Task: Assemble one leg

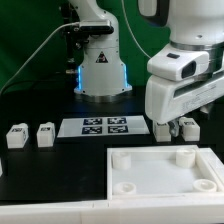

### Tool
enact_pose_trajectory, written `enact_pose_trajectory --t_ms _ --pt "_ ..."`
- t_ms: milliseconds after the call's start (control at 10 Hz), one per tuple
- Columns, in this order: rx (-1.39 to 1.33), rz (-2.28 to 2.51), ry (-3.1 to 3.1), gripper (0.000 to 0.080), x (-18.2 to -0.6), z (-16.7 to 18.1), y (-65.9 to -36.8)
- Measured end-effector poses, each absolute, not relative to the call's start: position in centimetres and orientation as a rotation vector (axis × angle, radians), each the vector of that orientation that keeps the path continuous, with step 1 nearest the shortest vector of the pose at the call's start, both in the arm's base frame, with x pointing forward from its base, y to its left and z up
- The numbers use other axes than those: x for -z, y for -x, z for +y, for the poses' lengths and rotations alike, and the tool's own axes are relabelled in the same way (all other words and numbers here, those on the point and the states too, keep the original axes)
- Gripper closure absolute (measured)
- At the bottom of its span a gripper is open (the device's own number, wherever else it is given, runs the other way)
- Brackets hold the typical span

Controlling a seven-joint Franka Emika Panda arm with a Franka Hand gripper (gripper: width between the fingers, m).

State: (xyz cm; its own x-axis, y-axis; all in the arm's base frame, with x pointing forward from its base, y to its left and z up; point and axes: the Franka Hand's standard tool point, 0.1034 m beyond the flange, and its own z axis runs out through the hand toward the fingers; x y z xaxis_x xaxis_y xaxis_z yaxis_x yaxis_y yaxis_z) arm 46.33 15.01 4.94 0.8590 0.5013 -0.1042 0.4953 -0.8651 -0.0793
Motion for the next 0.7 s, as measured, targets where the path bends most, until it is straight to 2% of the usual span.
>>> enact_pose_trajectory --t_ms 300,700 --pt "-0.16 0.055 3.019 0.015 -3.84 15.61 -46.4" --pt "-0.192 0.048 3.019 0.015 -3.82 15.59 -46.18"
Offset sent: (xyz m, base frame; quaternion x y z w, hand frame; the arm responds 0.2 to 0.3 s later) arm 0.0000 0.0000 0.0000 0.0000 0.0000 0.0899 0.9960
